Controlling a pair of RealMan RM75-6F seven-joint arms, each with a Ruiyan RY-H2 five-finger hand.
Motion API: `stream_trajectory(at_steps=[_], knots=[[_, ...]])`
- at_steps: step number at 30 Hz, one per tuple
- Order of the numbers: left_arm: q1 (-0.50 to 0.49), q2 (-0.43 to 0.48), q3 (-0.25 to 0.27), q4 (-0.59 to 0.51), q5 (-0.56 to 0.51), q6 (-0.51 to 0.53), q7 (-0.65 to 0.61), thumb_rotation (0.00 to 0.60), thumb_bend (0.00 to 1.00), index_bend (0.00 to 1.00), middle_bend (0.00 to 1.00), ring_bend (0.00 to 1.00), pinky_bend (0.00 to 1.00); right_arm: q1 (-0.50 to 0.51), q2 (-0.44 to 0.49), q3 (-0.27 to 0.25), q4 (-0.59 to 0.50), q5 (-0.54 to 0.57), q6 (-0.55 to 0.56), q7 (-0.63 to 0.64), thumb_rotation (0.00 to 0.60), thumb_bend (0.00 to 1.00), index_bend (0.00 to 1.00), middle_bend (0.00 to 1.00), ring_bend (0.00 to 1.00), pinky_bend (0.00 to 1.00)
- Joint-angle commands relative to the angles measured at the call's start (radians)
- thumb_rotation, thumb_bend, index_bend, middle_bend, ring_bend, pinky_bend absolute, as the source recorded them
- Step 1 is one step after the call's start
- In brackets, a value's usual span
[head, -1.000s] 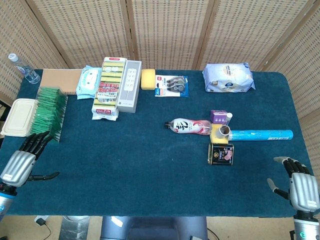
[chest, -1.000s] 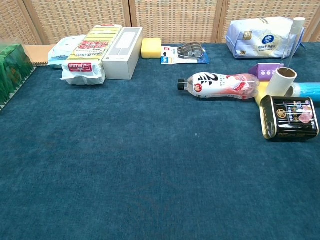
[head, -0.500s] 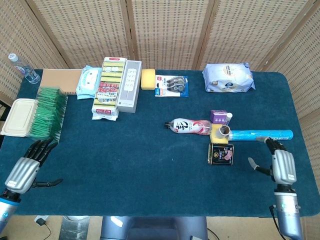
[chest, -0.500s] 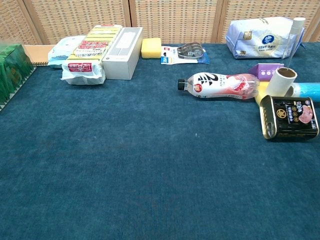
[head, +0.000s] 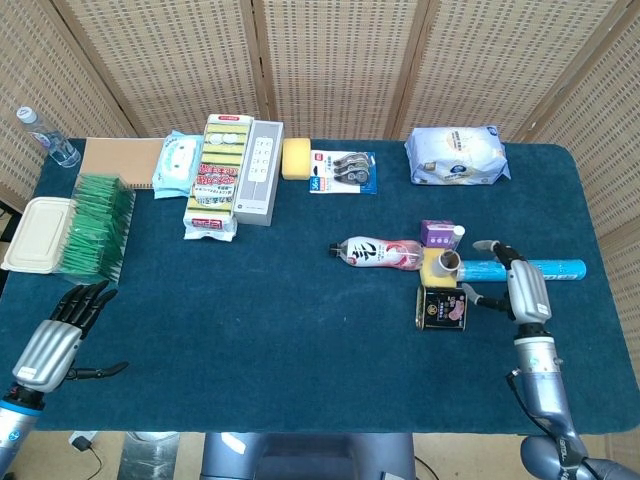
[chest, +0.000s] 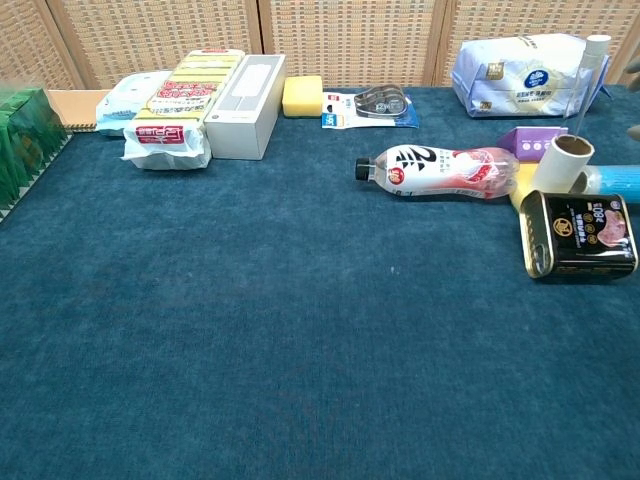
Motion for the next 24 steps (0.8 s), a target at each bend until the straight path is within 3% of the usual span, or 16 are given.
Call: stream_trajectory(at_steps=[1, 16, 24], knots=[[0.000, 0.001, 0.000, -0.001, 0.001, 0.000, 0.000, 0.389, 0.00, 0.00, 0.00, 0.00, 0.03, 0.024, -0.009, 0.012, 0.017, 0.019, -0.023, -0.020, 0.600, 0.27, 0.27, 0.31, 0.28, 0.30], [-0.002, 0.001, -0.005, 0.004, -0.007, -0.008, -0.009, 0.386, 0.00, 0.00, 0.00, 0.00, 0.03, 0.106, -0.045, 0.030, 0.079, 0.103, -0.101, -0.078, 0.600, 0.27, 0.27, 0.34, 0.30, 0.31], [-0.002, 0.002, -0.007, 0.003, -0.010, -0.010, -0.010, 0.383, 0.00, 0.00, 0.00, 0.00, 0.03, 0.132, -0.062, 0.027, 0.093, 0.118, -0.110, -0.103, 0.600, 0.27, 0.34, 0.39, 0.37, 0.36]])
